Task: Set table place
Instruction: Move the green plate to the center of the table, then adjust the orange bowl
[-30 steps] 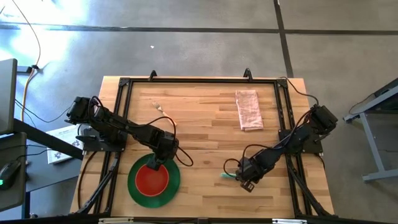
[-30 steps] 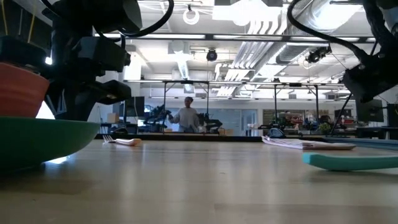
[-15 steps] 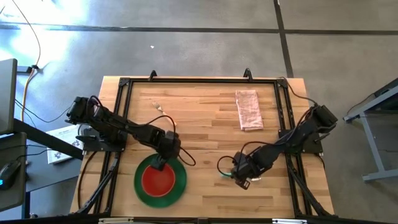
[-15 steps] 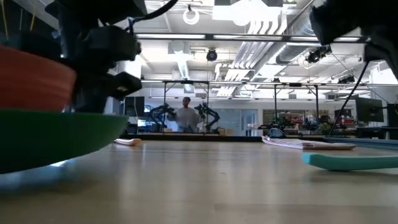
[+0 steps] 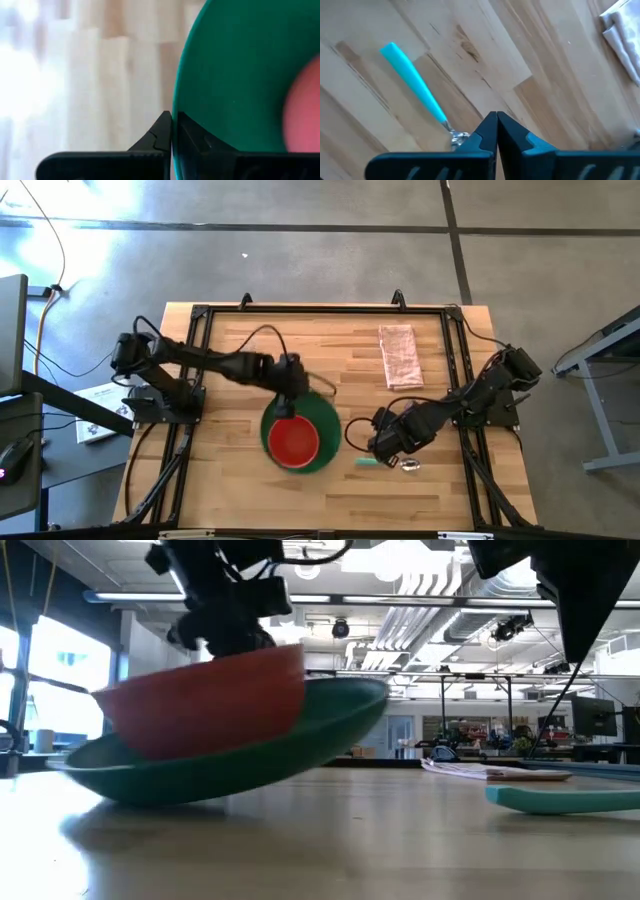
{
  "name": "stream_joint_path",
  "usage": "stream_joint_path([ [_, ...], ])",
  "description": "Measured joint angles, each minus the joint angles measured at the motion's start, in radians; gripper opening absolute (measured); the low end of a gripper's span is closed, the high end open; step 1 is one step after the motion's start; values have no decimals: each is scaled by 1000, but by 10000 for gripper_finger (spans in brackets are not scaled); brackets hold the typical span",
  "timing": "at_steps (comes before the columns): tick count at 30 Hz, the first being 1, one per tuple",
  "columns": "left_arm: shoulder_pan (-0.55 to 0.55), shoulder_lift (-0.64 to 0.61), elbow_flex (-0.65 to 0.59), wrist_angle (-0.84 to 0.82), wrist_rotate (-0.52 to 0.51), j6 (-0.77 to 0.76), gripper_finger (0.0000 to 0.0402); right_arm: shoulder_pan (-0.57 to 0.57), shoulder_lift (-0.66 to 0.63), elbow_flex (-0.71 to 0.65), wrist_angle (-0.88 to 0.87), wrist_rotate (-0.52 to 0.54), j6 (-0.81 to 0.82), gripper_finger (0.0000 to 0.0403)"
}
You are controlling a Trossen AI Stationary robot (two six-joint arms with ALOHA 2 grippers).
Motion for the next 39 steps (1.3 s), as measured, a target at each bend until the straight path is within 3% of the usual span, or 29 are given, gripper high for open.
stream_joint_path([
  [3,63,32,27,12,7,15,1,-6,0,0,-10,0,-2,0],
  [8,129,148,80,17,107,56,1,-11,0,0,-16,7,-2,0],
  [17,129,386,244,5,273,125,1,-11,0,0,-21,7,1,0],
  [21,129,418,334,-17,265,163,1,-11,0,0,-23,8,1,0],
  [26,130,420,427,-77,171,230,29,-11,0,0,-25,8,-1,0],
  [31,140,420,436,-103,122,256,60,-11,0,-1,-29,18,-1,0],
  [39,146,452,424,-117,145,253,19,-11,0,-1,-32,27,-2,0],
])
